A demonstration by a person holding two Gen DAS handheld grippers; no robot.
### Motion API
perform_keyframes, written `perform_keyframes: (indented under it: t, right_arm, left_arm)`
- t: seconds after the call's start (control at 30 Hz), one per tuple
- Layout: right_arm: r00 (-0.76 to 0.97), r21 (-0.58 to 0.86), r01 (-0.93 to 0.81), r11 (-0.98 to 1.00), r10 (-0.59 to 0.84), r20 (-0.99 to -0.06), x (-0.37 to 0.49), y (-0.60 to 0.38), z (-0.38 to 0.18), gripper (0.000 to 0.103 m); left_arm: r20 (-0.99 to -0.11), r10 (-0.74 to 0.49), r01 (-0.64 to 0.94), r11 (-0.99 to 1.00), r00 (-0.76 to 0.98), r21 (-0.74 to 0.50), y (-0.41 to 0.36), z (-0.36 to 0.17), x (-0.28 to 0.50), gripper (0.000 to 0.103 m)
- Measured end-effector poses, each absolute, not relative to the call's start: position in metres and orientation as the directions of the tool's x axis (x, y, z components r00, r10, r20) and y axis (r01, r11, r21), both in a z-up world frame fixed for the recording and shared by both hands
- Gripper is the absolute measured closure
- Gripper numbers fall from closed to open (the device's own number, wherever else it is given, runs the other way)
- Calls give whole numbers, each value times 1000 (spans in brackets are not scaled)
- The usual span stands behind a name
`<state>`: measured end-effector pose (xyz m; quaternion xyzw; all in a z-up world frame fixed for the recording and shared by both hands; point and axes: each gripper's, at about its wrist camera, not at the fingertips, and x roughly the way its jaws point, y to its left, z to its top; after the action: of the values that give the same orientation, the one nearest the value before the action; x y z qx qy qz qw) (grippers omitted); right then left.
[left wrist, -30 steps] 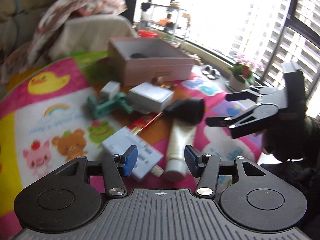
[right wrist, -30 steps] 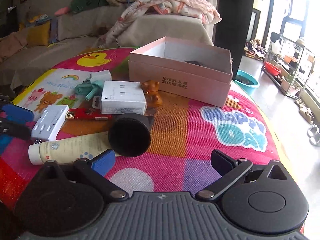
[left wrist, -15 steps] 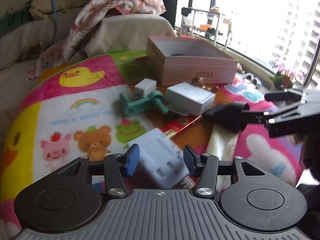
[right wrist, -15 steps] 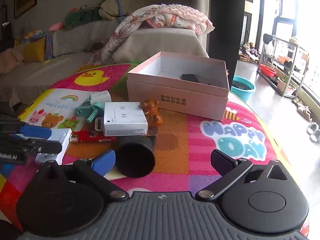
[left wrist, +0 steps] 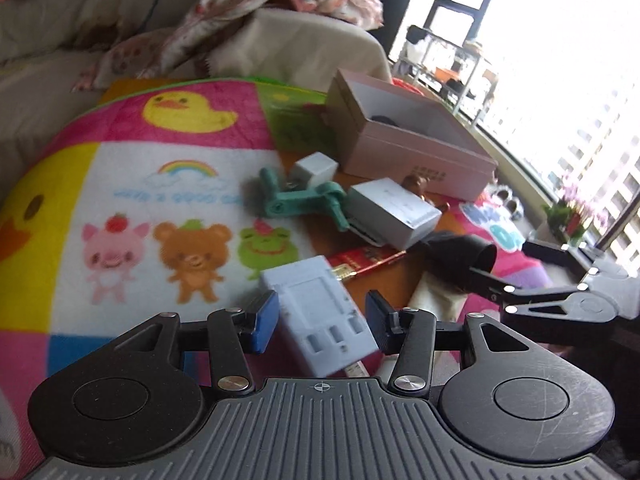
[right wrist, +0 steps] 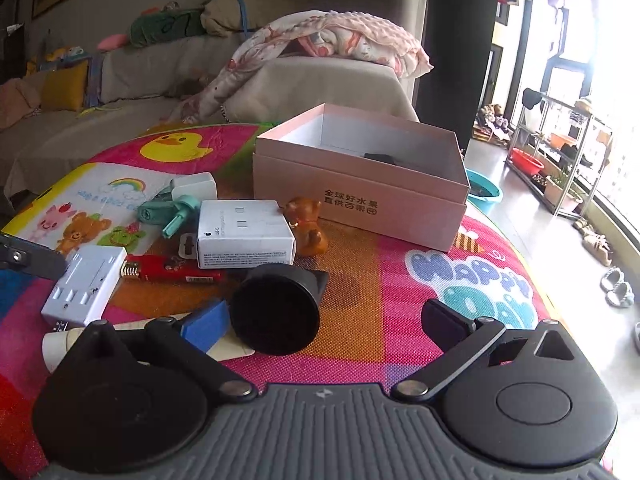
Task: Organize rigid objects
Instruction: 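Grasp the black cylindrical nozzle with the right gripper while the left holds the white charger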
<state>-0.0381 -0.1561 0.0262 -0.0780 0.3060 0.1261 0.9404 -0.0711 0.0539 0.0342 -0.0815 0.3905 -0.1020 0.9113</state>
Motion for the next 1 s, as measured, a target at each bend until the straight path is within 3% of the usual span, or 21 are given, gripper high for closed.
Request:
perform_keyframes:
  t: [0.13, 0.33, 0.4, 0.53, 0.67, 0.8, 1.0]
  right_arm:
    - [807, -107, -278, 955, 172, -565, -47, -156, 31, 1]
    - [835, -158, -284, 946, 163, -525, -56, -154, 36, 1]
    - [827, -142, -291, 946, 174, -535, -54, -153, 35, 1]
    - [810, -131, -311, 941, 191, -554, -52, -148, 31, 1]
    - [803, -133, -313, 941, 187, -566, -51, -144, 28, 1]
    - [805, -145, -302, 942, 171, -568, -53, -145, 26, 1]
    - [780, -120, -288, 950, 159, -606, -47, -147, 20, 1]
  left_arm:
    - [-683, -145, 199, 980, 716, 0, 17, 28, -73, 45]
    - [-675, -78, 164, 984, 734, 64, 39, 30, -79, 44]
    - [-688, -68, 113, 993, 723, 21, 58, 30, -75, 48]
    - [-691, -250, 74, 959, 679, -275, 77, 32, -70, 49]
    - [-690, -189, 122, 982, 698, -145, 37, 31, -65, 48]
    - [-669, -99, 200, 977, 737, 76, -2, 25, -70, 42]
    - [-676, -101, 228, 968, 730, 101, 3, 19, -76, 38]
